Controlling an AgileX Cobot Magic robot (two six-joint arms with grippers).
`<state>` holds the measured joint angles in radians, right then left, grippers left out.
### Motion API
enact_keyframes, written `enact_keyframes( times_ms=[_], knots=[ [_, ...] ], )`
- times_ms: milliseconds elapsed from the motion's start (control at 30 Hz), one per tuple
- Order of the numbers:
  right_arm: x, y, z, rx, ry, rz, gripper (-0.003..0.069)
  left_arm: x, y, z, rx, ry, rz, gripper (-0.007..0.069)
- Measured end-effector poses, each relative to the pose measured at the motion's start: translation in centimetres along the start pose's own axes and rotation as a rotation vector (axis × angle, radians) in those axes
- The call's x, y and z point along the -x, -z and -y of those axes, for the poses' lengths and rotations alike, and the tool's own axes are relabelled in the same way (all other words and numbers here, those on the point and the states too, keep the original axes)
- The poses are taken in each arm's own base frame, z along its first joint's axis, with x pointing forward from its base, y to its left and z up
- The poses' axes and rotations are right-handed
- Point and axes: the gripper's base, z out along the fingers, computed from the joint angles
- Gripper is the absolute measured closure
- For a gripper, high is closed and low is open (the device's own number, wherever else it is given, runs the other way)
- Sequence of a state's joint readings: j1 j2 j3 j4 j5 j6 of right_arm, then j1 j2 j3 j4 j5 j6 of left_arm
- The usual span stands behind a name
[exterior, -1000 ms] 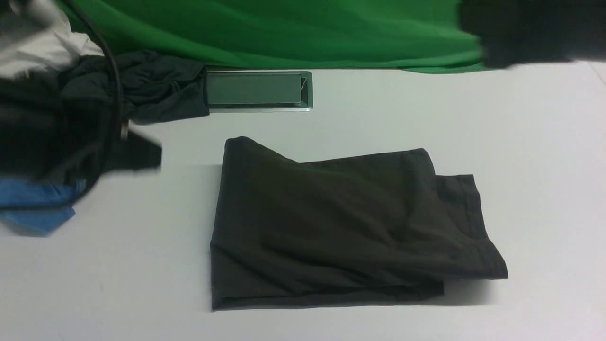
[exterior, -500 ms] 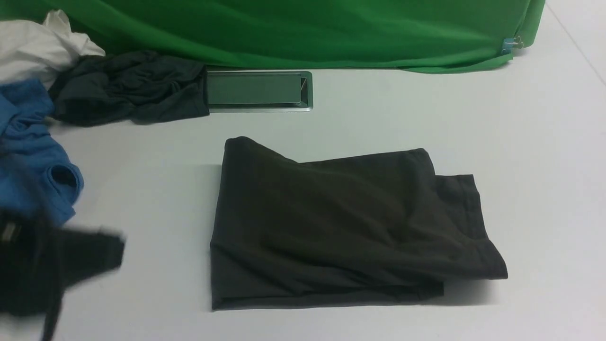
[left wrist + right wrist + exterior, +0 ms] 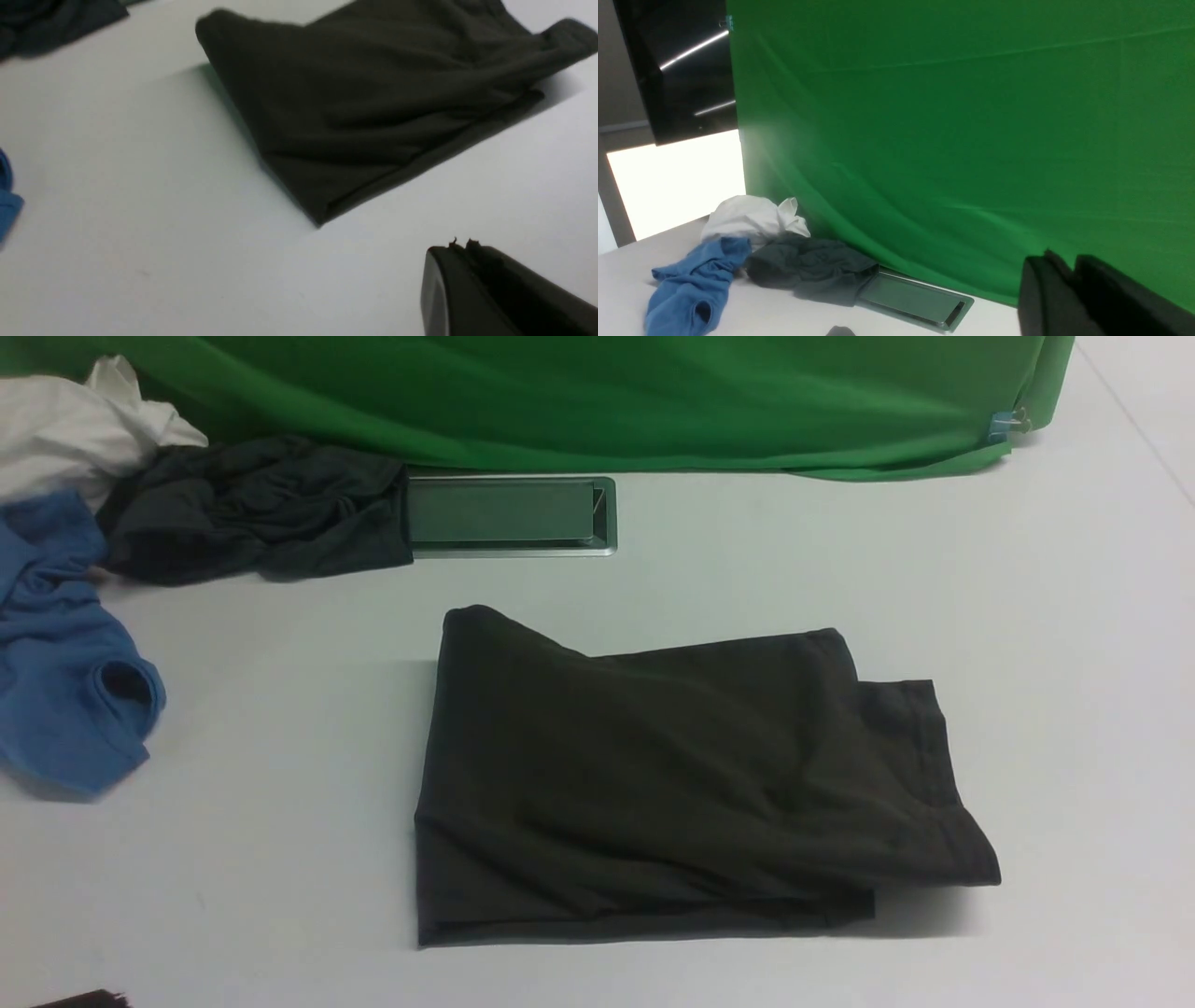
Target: Fold a long-sleeved shirt on a white desktop.
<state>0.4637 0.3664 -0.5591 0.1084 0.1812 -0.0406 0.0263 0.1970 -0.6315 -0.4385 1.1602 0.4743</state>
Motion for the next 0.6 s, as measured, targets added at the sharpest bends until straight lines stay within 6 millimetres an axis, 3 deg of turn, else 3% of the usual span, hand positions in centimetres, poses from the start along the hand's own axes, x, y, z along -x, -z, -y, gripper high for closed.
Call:
enact_keyframes(
  times_ms=[300,433,600],
  knots=[
    [-0.1,0.0,0.0,-0.001,0.002,-0.004,0.0531,0.0,0.1,0.0,0.003,-0.002,0.009,0.0604],
    [-0.1,0.0,0.0,-0.001,0.002,-0.004,0.0524,0.0,0.1,-0.4,0.048,-0.087,0.011,0.0604],
    [-0.1,0.0,0.0,-0.001,0.003,-0.004,0.0506,0.6,-0.9,-2.8,0.291,-0.262,0.130,0.0604]
  ],
)
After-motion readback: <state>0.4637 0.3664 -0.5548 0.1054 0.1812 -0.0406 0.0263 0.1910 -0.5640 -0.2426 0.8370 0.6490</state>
